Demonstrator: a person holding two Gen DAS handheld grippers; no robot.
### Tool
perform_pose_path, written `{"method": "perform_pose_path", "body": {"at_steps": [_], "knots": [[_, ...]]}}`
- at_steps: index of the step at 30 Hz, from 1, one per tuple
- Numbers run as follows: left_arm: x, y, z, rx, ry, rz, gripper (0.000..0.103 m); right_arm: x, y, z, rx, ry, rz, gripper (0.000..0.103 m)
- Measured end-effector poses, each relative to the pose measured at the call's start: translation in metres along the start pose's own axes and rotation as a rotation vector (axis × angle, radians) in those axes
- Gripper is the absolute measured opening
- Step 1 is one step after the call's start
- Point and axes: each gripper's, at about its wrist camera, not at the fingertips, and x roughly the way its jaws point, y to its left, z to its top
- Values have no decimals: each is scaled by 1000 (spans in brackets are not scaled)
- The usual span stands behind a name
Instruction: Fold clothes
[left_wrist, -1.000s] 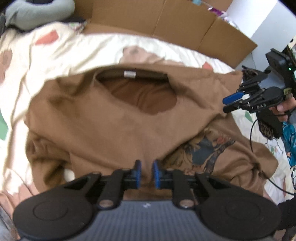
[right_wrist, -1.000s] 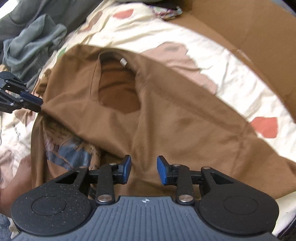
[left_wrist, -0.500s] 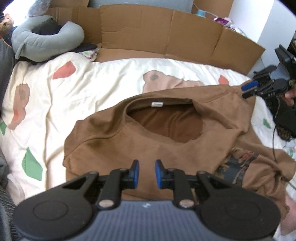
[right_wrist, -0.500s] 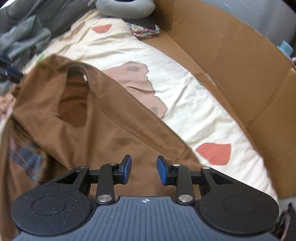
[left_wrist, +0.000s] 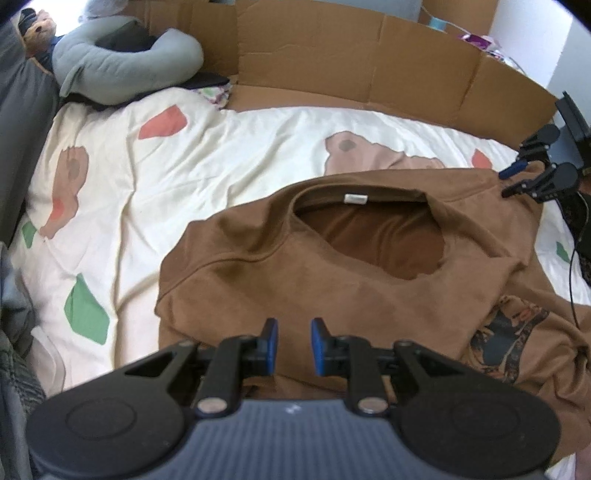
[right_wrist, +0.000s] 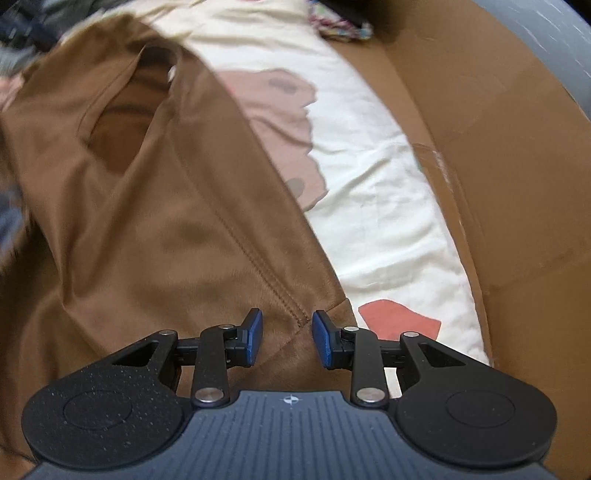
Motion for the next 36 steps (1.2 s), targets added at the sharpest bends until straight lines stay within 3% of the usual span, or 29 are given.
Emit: {"method": "perform_pose_path", "body": {"at_steps": [11, 21, 25, 27, 36], "knots": [[1, 3, -4, -1, 7, 15, 21, 13, -2, 15, -182, 29, 4, 36], [3, 5, -10, -7, 15, 22, 21, 38, 2, 15, -244, 104, 93, 35], [1, 8, -12, -8, 12, 26, 21, 39, -4, 15, -210, 116, 147, 14], [-1, 11, -12, -9, 7, 32, 21, 36, -5, 16, -208, 115, 156, 8], [-10, 25, -8, 26, 3, 74, 21, 2, -8, 21, -203, 65, 87, 6]]}}
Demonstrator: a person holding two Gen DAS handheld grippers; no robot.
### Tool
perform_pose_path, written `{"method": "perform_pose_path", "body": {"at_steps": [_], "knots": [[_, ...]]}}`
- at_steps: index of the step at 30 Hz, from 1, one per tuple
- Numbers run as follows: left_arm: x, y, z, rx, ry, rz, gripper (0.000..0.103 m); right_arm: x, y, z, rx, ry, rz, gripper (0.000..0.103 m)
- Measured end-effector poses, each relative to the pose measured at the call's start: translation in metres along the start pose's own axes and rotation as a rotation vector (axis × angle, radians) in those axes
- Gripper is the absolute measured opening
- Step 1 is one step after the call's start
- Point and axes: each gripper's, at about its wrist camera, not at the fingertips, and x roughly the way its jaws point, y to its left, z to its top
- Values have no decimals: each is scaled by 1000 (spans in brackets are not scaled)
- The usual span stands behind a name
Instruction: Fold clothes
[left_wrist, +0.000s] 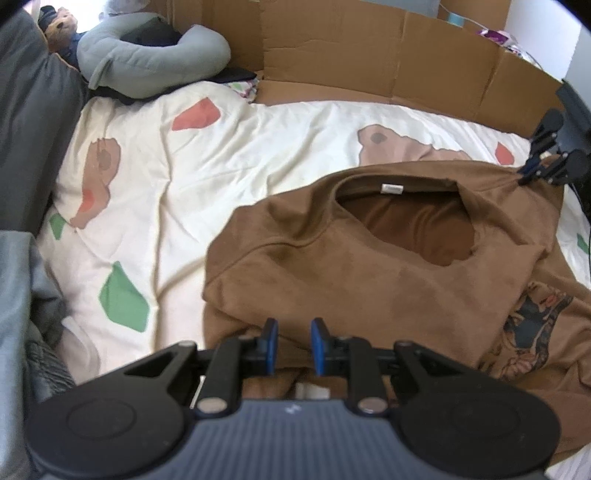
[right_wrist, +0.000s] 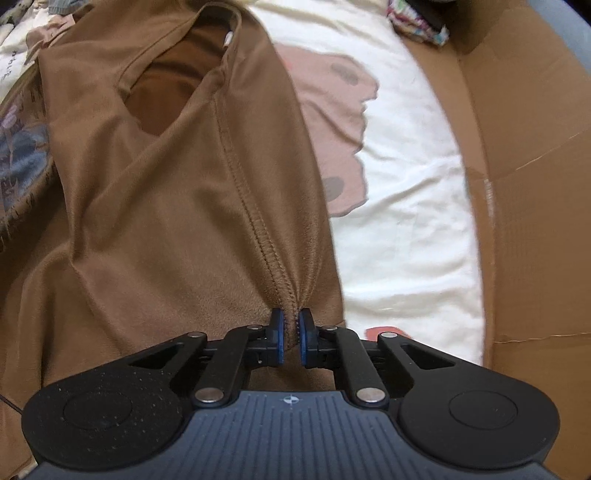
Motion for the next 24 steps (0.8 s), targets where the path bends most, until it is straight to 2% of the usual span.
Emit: {"method": "perform_pose_path", "body": {"at_steps": [7, 13, 17, 19, 22, 24], "knots": [[3, 13, 9, 51, -16, 36, 21, -29, -9, -3, 84, -92, -116, 6], [9, 21, 13, 82, -26, 53, 21, -31, -16, -8, 149, -135, -220, 6], [15, 27, 14, 132, -24, 98, 21, -21, -19, -11, 188, -137, -256, 5], [19, 30, 14, 170, -21, 125, 21, -16, -19, -12, 200, -134, -267, 5], [28, 30, 13, 288, -6, 171, 21, -12, -17, -13, 218, -133, -270, 5], [31, 31, 13, 361, 4, 158, 24, -9, -15, -14, 217, -130, -267, 5]]}}
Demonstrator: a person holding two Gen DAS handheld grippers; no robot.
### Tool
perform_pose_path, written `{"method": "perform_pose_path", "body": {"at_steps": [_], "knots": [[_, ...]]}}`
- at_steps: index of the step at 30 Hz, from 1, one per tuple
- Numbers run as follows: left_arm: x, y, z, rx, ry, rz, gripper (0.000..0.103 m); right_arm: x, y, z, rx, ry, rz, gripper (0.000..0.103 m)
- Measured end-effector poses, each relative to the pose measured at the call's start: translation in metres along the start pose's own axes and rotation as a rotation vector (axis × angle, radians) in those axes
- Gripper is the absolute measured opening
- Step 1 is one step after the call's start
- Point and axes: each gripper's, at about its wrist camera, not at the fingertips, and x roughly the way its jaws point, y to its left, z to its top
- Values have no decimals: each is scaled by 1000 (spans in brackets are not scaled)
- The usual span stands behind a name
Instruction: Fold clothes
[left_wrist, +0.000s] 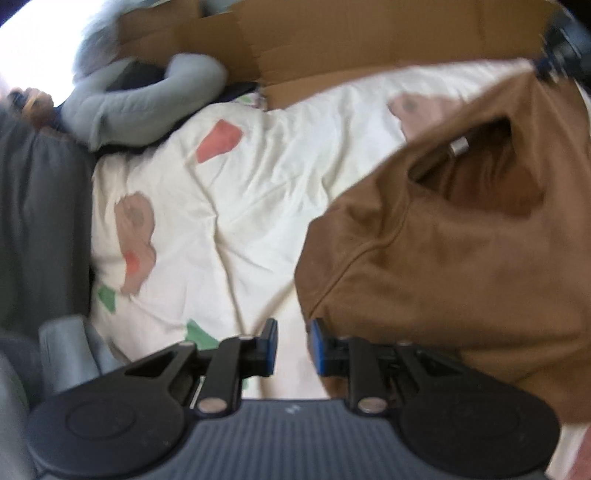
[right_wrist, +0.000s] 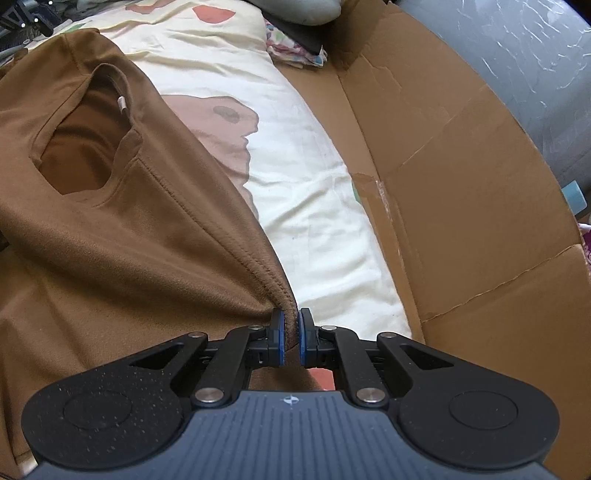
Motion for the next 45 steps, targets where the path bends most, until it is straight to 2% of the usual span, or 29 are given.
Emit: {"method": "perform_pose_path", "body": {"at_steps": [1, 6, 12, 22, 28, 32, 34, 35, 36, 39, 45], "knots": [[1, 2, 0, 19, -2, -14, 29, 0, 1, -1, -1, 2, 1, 5], [8, 14, 4, 13, -5, -58, 28, 0, 2, -4, 13, 5, 10, 5], [17, 0, 12, 82, 6, -100, 28, 3, 5, -6, -2, 10, 10, 5], [45, -23, 18, 228, 47, -105, 28, 7, 5, -9, 0, 21, 26, 5], [66, -20, 18, 185, 79, -146, 29, 9, 5, -9, -1, 23, 30, 5], [74, -8, 15, 110, 70, -198, 28, 11, 5, -10, 1, 27, 36, 5], [76, 2, 13, 61, 67, -240, 25, 13, 5, -11, 4, 29, 40, 5], [77, 7, 12, 22, 68, -258, 15, 13, 6, -11, 6, 30, 42, 5], [78, 13, 12, -18, 71, -275, 14, 14, 6, -11, 8, 30, 45, 5], [74, 21, 8, -60, 63, -279, 9, 14, 8, -12, 6, 31, 50, 5], [44, 24, 5, -23, 17, -228, 8, 7, -1, -12, 48, 19, 53, 5]]}}
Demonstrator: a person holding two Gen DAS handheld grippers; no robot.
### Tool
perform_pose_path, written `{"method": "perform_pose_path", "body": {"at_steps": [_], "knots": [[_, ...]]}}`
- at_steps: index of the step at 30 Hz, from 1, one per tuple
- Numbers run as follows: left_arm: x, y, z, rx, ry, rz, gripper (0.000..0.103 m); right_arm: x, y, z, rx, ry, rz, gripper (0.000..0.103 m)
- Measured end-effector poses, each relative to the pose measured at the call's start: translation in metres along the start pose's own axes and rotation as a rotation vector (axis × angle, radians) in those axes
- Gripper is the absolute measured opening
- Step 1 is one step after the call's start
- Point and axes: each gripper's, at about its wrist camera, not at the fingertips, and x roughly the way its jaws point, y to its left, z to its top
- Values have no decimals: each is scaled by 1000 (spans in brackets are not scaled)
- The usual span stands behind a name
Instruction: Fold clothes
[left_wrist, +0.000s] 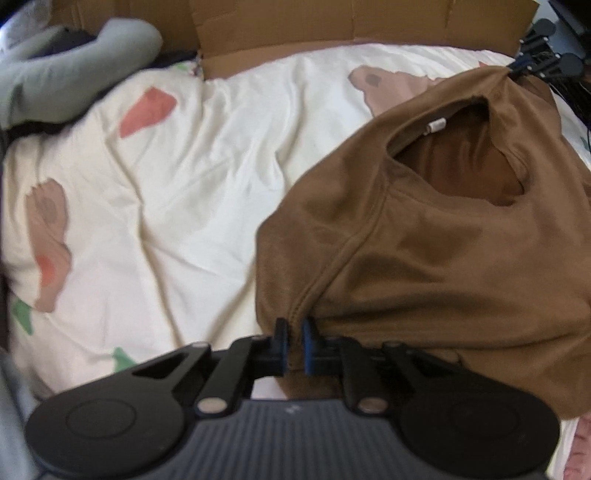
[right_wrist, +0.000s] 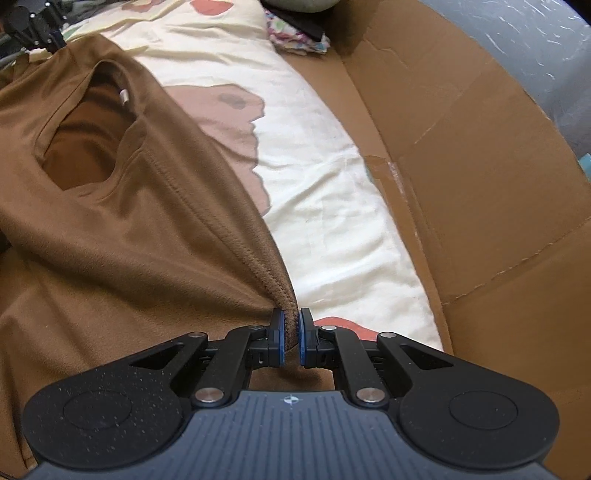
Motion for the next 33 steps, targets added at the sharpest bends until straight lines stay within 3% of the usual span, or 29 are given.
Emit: {"method": "perform_pose_path", "body": {"at_steps": [8, 17, 29, 33], "knots": [[-40, 16, 6, -25, -90, 155, 5, -11, -9, 12, 25, -30, -37, 5], [-44, 41, 22, -76, -91, 380, 4, -28, -25, 41, 88, -92, -61, 5], [-53, 92, 41, -116, -88, 532, 4, -28, -14, 79, 128, -119, -5, 5], [-43, 105, 57, -109, -85, 533, 4, -24, -18, 89, 140, -115, -34, 5]]}}
